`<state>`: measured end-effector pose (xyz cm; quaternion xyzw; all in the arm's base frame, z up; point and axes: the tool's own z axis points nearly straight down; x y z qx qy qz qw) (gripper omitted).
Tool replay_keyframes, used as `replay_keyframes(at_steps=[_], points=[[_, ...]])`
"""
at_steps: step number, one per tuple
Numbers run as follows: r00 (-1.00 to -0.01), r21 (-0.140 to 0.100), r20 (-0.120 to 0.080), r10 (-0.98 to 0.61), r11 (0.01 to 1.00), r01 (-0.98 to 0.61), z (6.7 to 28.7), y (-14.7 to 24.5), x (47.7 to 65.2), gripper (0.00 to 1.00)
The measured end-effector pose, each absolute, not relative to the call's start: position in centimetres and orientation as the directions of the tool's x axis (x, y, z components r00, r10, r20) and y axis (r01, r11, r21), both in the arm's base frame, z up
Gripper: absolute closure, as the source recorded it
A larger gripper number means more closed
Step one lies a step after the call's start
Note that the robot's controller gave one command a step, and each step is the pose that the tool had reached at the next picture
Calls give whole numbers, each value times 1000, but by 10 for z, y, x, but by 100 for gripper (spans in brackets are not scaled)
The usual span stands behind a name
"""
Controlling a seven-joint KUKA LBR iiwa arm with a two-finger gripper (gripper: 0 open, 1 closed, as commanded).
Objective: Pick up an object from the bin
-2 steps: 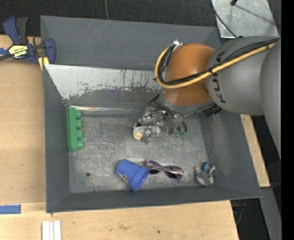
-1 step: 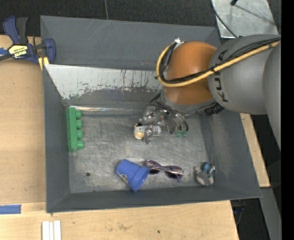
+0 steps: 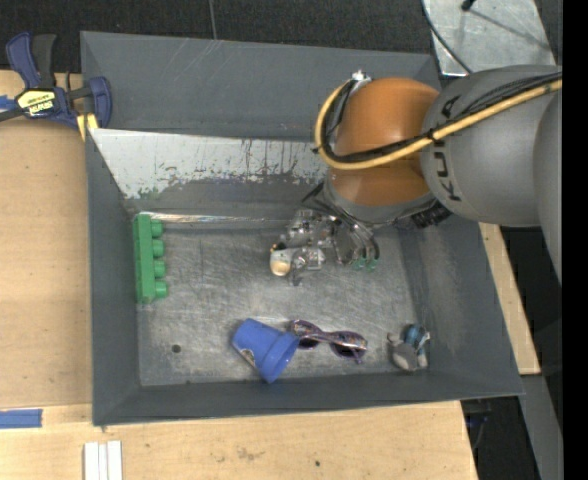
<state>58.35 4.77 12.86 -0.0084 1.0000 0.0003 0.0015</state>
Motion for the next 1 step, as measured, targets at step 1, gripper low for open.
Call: replay_keyframes(at_steps=[1], points=[[-1000,1,-5,-17,1000,-17,137,48,584,100]])
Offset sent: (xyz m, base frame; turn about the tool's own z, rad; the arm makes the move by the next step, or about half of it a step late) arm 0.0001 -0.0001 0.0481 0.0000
